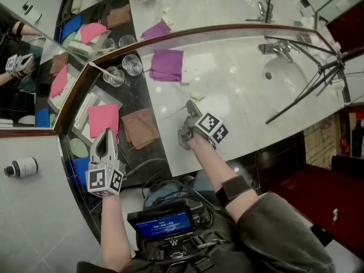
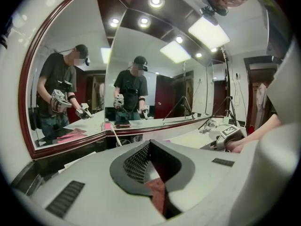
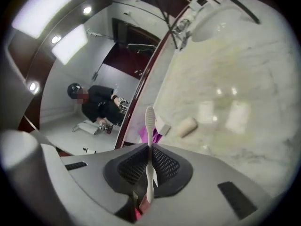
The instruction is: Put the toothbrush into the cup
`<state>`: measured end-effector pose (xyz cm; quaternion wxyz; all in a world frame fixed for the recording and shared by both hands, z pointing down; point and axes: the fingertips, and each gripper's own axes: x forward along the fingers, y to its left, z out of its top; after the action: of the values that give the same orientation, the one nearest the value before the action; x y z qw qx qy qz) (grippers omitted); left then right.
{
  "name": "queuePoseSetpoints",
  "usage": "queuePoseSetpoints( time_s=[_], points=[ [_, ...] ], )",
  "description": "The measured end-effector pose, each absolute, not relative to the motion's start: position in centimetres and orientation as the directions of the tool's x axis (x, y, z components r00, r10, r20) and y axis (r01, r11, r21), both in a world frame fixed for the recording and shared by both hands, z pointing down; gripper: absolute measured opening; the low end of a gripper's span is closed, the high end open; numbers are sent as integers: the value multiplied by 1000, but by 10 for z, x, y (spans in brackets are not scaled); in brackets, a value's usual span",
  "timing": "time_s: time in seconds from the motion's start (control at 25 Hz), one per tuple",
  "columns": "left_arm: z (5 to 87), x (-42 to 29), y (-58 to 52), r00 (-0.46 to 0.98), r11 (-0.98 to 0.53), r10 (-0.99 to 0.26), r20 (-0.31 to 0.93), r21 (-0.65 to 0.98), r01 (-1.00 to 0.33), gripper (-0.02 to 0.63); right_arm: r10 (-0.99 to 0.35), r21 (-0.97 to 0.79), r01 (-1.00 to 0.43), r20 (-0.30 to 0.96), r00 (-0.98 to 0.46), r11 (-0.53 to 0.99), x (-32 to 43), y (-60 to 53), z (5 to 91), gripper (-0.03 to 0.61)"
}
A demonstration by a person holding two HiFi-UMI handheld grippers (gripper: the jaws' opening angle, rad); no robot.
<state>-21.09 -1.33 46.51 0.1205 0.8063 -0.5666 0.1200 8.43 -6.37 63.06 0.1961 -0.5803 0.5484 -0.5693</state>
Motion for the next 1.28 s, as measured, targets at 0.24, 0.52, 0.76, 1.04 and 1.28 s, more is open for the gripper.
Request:
queuePoseSetpoints(
  time_s=[0.24, 0.52, 0.76, 1.04, 1.28],
  points=[
    [467, -203, -10, 347, -350, -871, 348, 57, -935, 0, -838, -846, -261, 515, -180, -464, 103, -38, 675, 43],
    [470, -204, -8, 346, -347, -874, 340, 59, -936, 0, -813, -827, -179, 559, -162, -533, 110, -23, 703, 46],
    [472, -202, -7, 345, -348, -871, 349, 57, -936, 1, -794, -810, -170, 585, -165, -561, 109, -21, 711, 49],
    [473, -197, -10, 350, -354, -868, 352, 54, -934, 0, -780, -801, -163, 598, -184, -576, 106, -23, 712, 120],
    [473, -195, -11, 354, -358, -865, 356, 58, -932, 0, -776, -798, -185, 602, -190, -574, 106, -22, 712, 120]
  ],
)
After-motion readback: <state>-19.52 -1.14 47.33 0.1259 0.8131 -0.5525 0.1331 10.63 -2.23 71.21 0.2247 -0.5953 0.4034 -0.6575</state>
